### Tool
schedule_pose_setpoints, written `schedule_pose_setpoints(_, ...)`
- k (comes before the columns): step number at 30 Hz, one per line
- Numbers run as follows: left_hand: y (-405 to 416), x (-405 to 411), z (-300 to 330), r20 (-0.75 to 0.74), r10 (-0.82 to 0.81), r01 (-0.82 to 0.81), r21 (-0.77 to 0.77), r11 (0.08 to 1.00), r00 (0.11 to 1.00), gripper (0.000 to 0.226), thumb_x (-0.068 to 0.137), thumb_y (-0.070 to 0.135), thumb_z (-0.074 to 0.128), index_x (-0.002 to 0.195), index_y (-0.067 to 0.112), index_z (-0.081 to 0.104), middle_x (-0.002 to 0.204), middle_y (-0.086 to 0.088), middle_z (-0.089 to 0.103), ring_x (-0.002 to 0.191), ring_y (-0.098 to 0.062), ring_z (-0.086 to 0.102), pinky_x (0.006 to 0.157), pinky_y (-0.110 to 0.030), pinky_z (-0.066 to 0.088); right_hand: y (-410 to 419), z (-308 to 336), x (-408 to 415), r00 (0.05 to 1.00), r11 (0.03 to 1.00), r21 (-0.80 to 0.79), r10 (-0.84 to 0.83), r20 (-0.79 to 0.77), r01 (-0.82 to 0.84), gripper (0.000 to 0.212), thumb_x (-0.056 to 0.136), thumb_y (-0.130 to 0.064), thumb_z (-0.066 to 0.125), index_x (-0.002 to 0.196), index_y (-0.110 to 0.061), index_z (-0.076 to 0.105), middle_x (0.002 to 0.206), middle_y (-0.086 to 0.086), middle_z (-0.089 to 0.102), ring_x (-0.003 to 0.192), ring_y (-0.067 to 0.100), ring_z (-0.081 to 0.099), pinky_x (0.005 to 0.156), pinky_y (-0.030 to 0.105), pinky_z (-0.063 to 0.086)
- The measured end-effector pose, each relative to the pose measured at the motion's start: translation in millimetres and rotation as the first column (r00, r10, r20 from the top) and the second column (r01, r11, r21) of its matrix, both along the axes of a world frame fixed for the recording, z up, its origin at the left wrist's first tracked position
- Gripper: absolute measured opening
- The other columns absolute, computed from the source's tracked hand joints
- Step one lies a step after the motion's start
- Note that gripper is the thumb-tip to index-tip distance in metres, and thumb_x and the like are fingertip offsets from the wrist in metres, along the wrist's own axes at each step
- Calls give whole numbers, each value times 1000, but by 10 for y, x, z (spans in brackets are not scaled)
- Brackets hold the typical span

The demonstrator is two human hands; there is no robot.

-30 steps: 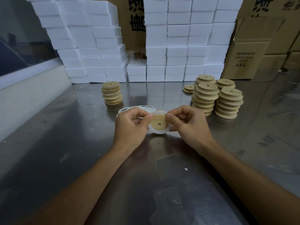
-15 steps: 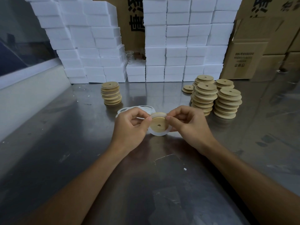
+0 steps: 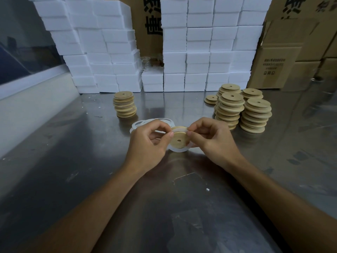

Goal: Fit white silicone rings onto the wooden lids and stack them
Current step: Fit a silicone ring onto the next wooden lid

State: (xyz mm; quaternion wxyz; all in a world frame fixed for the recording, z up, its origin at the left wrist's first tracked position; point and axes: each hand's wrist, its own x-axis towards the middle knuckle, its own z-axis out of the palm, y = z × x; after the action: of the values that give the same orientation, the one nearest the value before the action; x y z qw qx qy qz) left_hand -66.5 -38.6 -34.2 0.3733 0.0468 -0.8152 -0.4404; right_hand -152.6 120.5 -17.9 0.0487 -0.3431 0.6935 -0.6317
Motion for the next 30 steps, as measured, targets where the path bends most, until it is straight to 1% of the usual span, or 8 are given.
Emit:
schedule_pose_setpoints(4, 9, 11, 10, -10, -1, 1, -28, 1000, 1000, 10, 85, 8, 73, 89, 15, 67, 91, 0, 70, 83, -17, 71, 71, -31, 62, 4, 11, -5, 1000, 1000, 20, 17, -20, -17, 3, 87, 4, 66, 85, 2, 66, 80, 15, 73, 73, 25, 73, 69, 35, 61)
schedule_pose_setpoints(9, 19, 29, 28, -39, -15, 11, -114, 993, 999, 5, 85, 5, 72, 88, 9, 69, 87, 7, 68, 80, -8, 69, 67, -20, 59, 11, -6, -19, 996, 999, 52, 12, -88, -7, 3, 88, 4, 65, 86, 1, 65, 79, 12, 74, 71, 21, 73, 68, 34, 62)
schedule_pose_setpoints(11, 19, 30, 32, -44, -8, 2, -131, 991, 999, 5, 85, 5, 72, 88, 9, 69, 87, 8, 67, 80, -8, 68, 66, -19, 58, 9, -12, -26, 992, 998, 63, 8, -126, 0, 3, 88, 3, 66, 87, 1, 65, 79, 10, 74, 71, 18, 73, 68, 30, 61)
schedule_pose_setpoints(17, -3, 38, 26, -61, 1, -12, -176, 984, 998, 5, 85, 4, 71, 88, 7, 69, 90, 0, 69, 77, -15, 71, 63, -26, 60, 5, -16, -45, 979, 995, 101, 9, -203, 12, 4, 88, 0, 66, 88, -4, 66, 80, 2, 74, 74, 9, 73, 67, 20, 57)
schedule_pose_setpoints(20, -8, 48, 27, -64, -6, -7, -209, 978, 998, 5, 86, 5, 70, 89, 8, 68, 90, 1, 69, 77, -13, 71, 61, -25, 60, 14, -18, -49, 978, 994, 105, 3, -207, 19, 5, 88, -1, 66, 88, -5, 65, 79, 1, 75, 74, 9, 73, 66, 21, 58)
schedule_pose_setpoints(23, -1, 53, 30, -56, 5, -19, -252, 968, 998, 6, 87, 7, 70, 91, 9, 67, 90, 2, 68, 78, -14, 71, 61, -21, 59, 18, -23, -56, 980, 993, 117, -12, -200, 36, 4, 89, -3, 66, 88, -6, 65, 79, 2, 75, 73, 10, 73, 67, 28, 61)
schedule_pose_setpoints(27, 1, 58, 40, -53, 1, -15, -263, 965, 999, 7, 86, 6, 70, 91, 9, 66, 90, 2, 68, 77, -15, 71, 60, -20, 59, 21, -20, -65, 976, 991, 128, -4, -220, 33, 6, 88, -2, 67, 87, -8, 66, 79, -2, 74, 73, 7, 72, 65, 20, 58)
schedule_pose_setpoints(30, -7, 62, 49, -50, -7, -6, -265, 964, 999, 6, 85, 7, 69, 90, 9, 66, 89, 1, 68, 76, -15, 71, 60, -19, 59, 30, -19, -71, 977, 991, 134, 8, -213, 21, 8, 87, -2, 67, 86, -10, 66, 79, -2, 74, 73, 7, 73, 65, 21, 58)
